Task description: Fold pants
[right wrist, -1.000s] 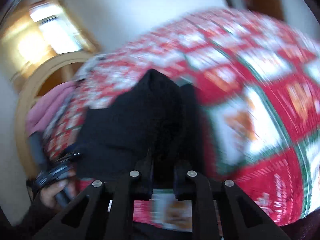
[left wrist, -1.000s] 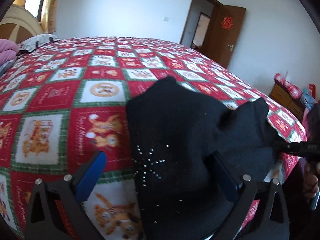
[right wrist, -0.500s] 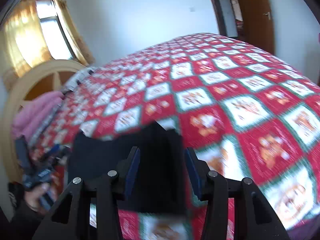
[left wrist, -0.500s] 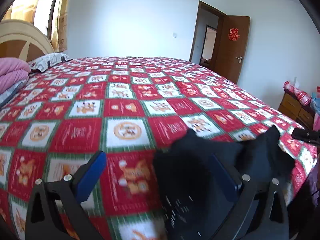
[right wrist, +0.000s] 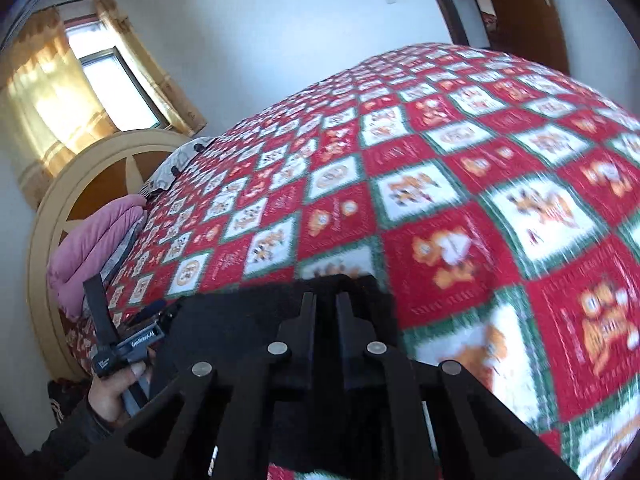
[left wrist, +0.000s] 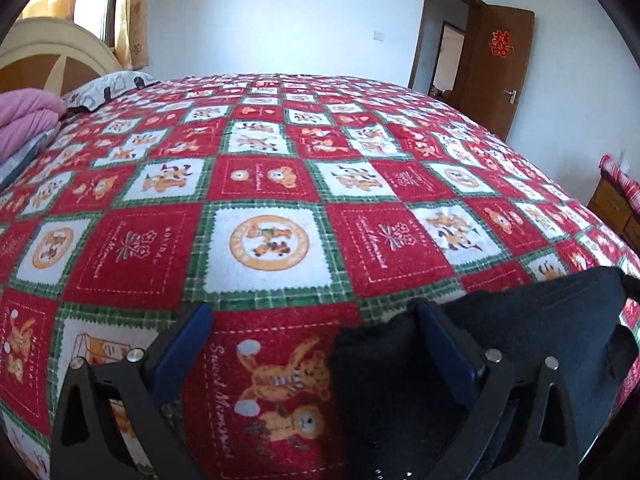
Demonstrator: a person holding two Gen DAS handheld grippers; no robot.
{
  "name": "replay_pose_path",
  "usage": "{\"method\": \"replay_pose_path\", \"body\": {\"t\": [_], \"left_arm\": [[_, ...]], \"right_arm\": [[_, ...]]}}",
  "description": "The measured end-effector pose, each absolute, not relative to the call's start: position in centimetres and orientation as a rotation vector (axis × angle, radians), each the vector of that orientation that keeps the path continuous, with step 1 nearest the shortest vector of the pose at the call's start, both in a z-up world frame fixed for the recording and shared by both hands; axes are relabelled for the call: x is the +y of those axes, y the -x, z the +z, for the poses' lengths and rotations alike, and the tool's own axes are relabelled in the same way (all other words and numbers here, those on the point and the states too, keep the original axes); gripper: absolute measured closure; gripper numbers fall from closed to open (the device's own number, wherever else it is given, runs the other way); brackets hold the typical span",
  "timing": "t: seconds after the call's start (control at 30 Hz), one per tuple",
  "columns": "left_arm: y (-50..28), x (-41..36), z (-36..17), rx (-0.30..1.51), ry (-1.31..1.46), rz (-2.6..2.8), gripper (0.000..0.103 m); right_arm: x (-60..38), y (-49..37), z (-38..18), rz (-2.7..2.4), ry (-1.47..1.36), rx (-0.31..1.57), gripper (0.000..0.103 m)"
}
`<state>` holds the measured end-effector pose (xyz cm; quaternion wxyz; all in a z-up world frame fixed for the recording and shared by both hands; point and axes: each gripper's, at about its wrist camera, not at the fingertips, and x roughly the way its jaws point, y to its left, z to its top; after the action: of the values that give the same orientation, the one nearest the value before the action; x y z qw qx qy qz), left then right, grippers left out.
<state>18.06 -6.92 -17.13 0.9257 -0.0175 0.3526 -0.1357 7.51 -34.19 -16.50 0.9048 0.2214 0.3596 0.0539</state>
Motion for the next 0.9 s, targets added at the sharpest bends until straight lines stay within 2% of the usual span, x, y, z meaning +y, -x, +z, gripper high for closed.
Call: {"method": "replay_pose_path", "body": {"t": [0.13,0.17,0.23,0.3,0.43,0.5,0.57,0.6,0.77,0.8,0.87,0.9], "left_arm": [[-18.1,-7.0,-17.3,0.711,0.027,-0.270,0.000],[-18.1,-7.1,-17.4,0.708,0.016,-0.262,0.000],[-18.1,-7.1,-17.4,0.703,0.014,-0.260,0.000],[-17.8,-6.9,-17.0,0.695,0.023,-0.256,0.000],[-16.2,-5.5,-15.7,0.635,0.061,-0.225,0.000],[-15.2,-5.0,-15.3,0.611,0.073,-0.218,0.000],[-14.6,-5.0,-15.3,0.614,0.073,-0.223,0.000],[-14.3,-5.2,-15.4,0.620,0.062,-0.220,0.000],[-13.6,-6.3,-15.6,0.632,0.003,-0.226,0.000],[-13.6,-6.3,-15.7,0.637,0.002,-0.229,0.000],[-13.5,-6.4,-16.0,0.652,0.002,-0.233,0.000],[-13.6,-6.3,-16.2,0.659,0.008,-0.234,0.000]], "right_arm": [[-35.6,-7.6,-18.5,0.053,-0.494,0.759,0.096],[-35.7,-7.9,-18.6,0.030,-0.469,0.748,0.103],[-35.7,-8.7,-18.6,-0.079,-0.357,0.730,0.103],[-36.8,-9.4,-19.5,-0.040,-0.444,0.756,0.103],[-36.9,-7.1,-18.0,-0.024,-0.448,0.725,0.101],[-36.6,-5.6,-17.4,0.002,-0.457,0.729,0.091],[-35.9,-4.2,-17.3,0.049,-0.473,0.749,0.055],[-35.4,-3.7,-17.6,0.074,-0.488,0.762,0.051],[-32.7,-2.6,-18.5,0.114,-0.421,0.795,0.052],[-32.4,-2.8,-18.7,0.110,-0.405,0.810,0.055],[-32.2,-2.8,-19.1,0.089,-0.380,0.826,0.070],[-32.1,-2.7,-19.2,0.091,-0.375,0.831,0.073]]}}
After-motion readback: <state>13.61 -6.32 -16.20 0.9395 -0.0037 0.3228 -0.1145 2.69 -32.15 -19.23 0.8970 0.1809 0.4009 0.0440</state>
